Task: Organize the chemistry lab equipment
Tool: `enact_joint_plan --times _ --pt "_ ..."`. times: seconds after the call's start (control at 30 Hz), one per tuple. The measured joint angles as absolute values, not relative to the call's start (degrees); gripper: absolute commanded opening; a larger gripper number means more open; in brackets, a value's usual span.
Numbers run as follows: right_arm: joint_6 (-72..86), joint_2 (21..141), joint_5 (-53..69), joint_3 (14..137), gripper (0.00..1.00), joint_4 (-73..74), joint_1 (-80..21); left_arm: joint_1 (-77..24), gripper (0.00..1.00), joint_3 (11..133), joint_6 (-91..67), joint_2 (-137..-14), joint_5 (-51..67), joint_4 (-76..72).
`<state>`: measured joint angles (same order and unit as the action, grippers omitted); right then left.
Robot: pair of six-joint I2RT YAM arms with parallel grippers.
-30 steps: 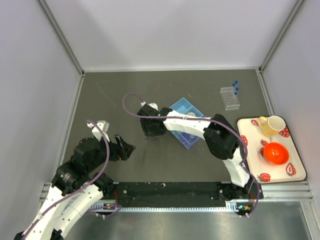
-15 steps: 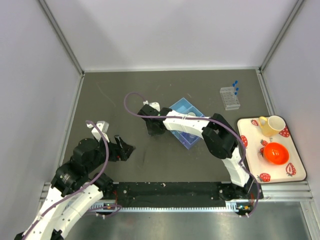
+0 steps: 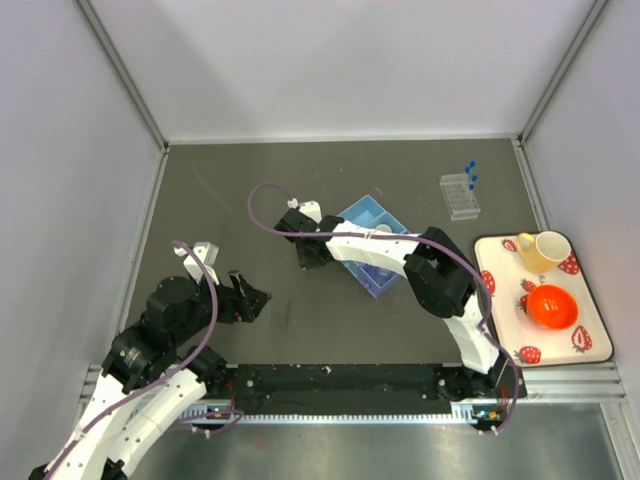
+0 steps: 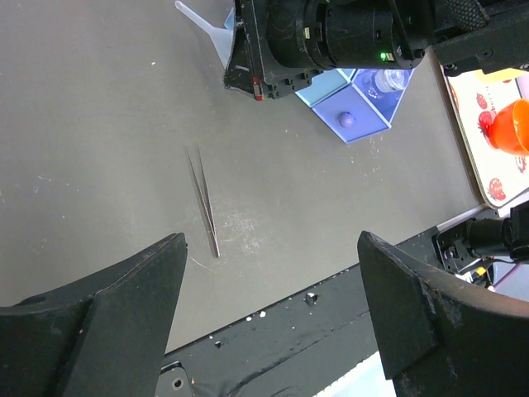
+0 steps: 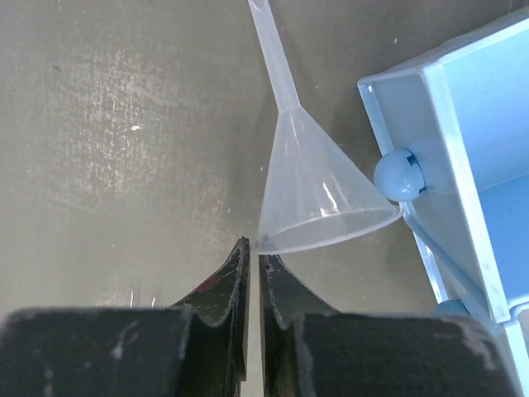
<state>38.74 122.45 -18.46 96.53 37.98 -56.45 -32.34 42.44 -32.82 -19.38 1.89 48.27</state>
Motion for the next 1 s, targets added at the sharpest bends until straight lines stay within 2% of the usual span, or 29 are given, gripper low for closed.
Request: enact_joint_plan --times 0.6,1.0 --pt "33.58 120.86 -18.79 95.98 0.00 38.09 -57.60 -32.34 0.89 42.44 -32.82 -20.67 2.31 48.16" --pt "24.84 107.61 -15.73 93.38 0.00 40.93 -61.56 -32.34 0.90 43.11 -32.82 -21.91 2.28 47.99"
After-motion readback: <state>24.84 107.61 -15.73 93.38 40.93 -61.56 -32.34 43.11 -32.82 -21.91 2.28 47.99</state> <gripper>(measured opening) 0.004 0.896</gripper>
